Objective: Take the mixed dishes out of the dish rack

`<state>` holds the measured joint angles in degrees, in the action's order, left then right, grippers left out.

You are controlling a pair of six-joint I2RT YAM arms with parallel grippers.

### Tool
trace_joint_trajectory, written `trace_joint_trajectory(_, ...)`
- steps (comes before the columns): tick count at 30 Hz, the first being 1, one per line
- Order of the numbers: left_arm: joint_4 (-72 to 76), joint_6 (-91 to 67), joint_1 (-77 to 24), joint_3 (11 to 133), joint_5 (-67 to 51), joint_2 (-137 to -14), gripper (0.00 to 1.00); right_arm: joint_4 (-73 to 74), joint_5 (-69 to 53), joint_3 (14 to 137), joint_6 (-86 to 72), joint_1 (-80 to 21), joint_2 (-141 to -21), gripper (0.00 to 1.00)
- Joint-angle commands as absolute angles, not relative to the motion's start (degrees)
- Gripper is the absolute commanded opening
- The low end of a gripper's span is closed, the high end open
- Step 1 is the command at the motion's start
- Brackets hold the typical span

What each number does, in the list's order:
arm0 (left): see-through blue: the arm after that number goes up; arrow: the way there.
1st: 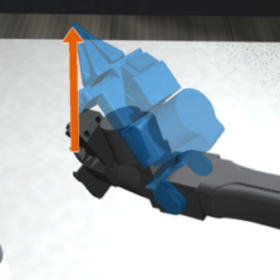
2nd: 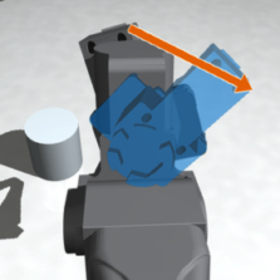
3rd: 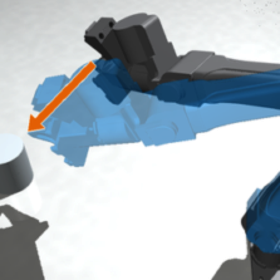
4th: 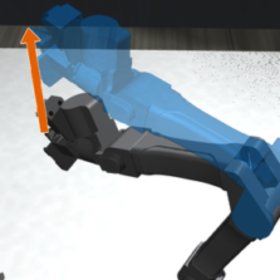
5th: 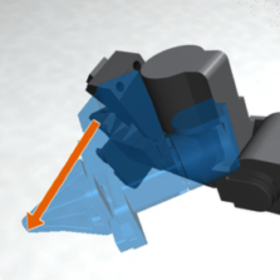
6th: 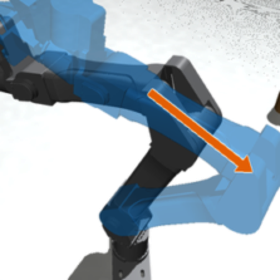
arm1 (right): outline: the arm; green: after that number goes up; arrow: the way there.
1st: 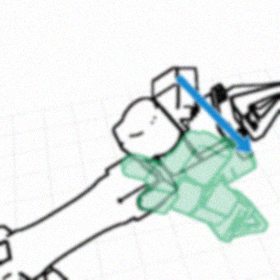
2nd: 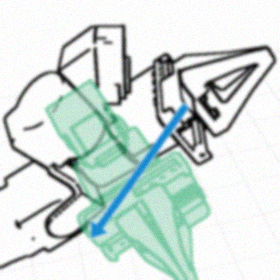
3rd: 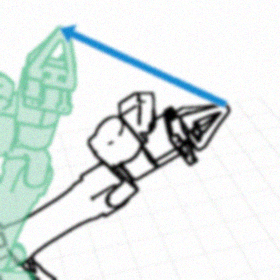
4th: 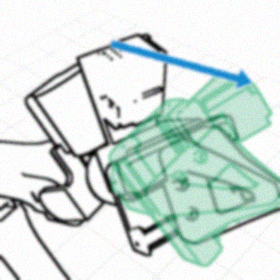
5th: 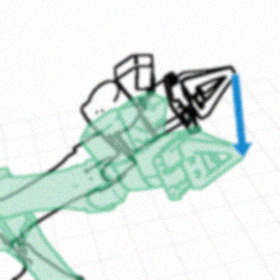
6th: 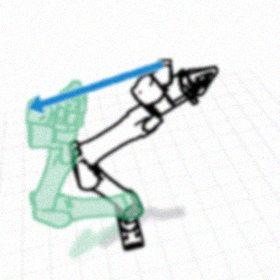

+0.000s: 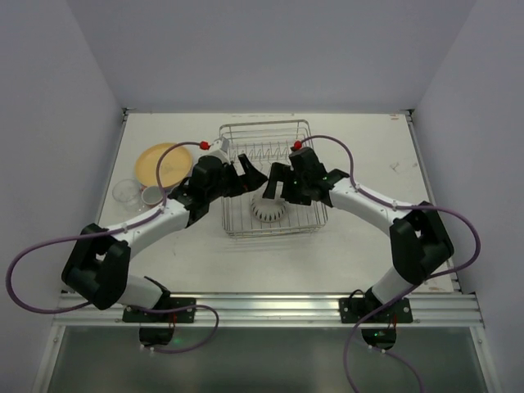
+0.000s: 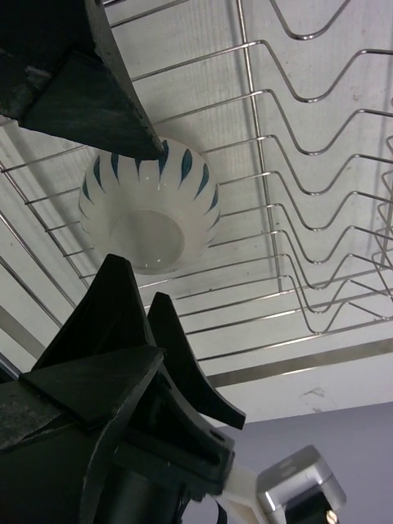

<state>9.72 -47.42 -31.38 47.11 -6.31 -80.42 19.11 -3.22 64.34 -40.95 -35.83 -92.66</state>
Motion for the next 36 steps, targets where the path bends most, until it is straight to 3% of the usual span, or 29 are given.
trace_joint_trajectory(1,11.7,-48.1,-31.6,46.2,-6.9,-81.7,1.0,16.2,-9.9,64.4,-42.9,-35.0,-92.0,0.98)
trace_joint_trajectory(16,14.5,-50.3,-32.7,45.5,-6.9,-84.6,1.0,12.2,-14.6,60.1,-46.9,-33.8,-96.5,0.97)
trace_joint_trajectory(36,19.3,-53.5,-33.9,43.8,-6.9,-86.2,1.0,-12.3,-10.7,40.4,-61.3,-32.3,-88.4,0.95)
